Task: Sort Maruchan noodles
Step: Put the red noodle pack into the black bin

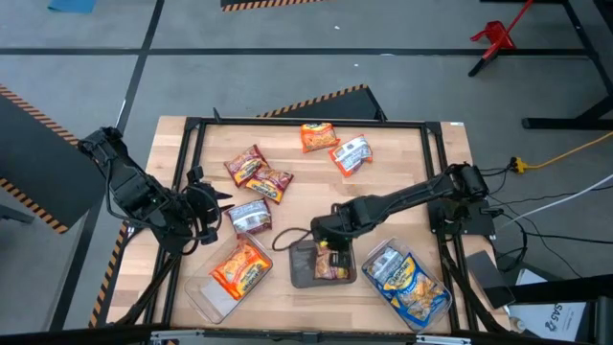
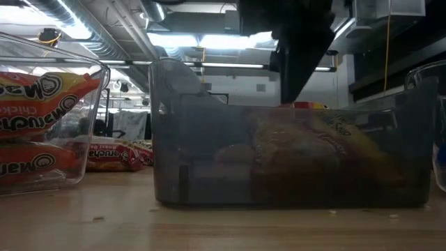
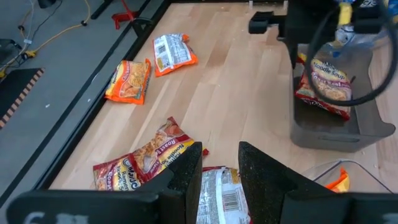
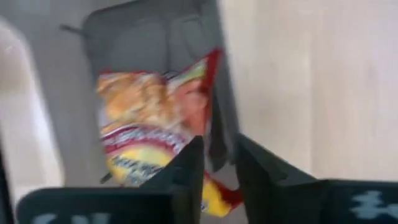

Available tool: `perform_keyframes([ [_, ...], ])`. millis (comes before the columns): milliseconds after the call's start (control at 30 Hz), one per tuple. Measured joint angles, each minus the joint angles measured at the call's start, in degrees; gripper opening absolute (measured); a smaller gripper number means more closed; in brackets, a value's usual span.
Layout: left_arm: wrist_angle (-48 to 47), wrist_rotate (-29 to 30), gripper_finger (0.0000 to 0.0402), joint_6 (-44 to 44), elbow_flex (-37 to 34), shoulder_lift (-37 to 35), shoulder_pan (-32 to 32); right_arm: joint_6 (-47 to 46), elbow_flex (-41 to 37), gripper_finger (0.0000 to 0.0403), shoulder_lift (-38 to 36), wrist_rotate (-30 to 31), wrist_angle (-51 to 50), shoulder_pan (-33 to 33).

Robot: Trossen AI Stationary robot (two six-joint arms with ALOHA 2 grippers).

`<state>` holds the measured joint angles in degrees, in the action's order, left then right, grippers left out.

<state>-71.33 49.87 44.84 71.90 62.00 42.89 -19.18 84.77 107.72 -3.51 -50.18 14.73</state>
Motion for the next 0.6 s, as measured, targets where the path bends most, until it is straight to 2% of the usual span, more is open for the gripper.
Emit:
perform_keyframes([
  [300,0.00,0.00,0.0098,0.07,0.00,0.00,0.00,-0.81,-5.62,0.0014,0.02,-0.51,5.08,-0.10],
  [600,-0.02,0.02,0.0098,0.04,0.00,0.00,0.00,-1.36,-8.98,0.0001,0.02,-1.01,9.26,-0.12],
])
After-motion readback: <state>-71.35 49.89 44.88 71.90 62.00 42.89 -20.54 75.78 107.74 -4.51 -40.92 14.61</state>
